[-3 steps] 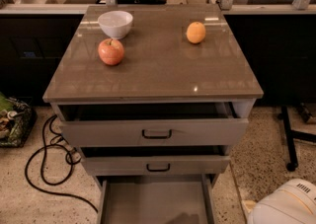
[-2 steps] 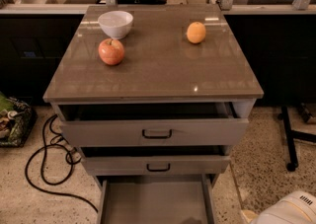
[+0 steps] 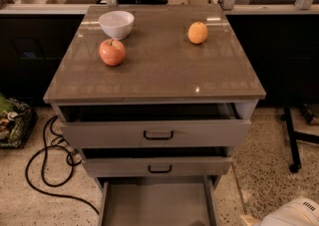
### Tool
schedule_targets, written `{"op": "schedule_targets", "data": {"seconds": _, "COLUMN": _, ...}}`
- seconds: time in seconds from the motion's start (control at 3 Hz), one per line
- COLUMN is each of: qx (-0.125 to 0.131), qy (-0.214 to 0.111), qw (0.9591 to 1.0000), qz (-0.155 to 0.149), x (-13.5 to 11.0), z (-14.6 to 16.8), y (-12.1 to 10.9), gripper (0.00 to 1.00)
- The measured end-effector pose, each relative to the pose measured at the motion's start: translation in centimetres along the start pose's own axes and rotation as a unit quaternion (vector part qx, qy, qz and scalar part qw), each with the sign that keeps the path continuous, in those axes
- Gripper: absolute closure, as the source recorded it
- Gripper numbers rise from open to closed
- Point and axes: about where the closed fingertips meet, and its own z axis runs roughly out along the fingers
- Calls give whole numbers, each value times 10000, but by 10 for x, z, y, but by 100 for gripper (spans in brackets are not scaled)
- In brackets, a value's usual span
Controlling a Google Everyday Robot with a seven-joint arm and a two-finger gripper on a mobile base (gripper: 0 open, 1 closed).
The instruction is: Close bottom drawer
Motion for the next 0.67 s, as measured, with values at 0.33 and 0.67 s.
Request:
{"op": "schedule_targets", "data": {"seconds": 0.33, "qx": -116, "qy": -360, "qw": 9992, "qz": 149, "x": 6, "z": 54, "y": 9, "gripper": 0}}
{"op": "schedule_targets", "data": {"seconds": 0.67, "qx": -231, "qy": -544, "qw": 9982, "qz": 80, "x": 5, "z": 94, "y": 14, "gripper": 0}}
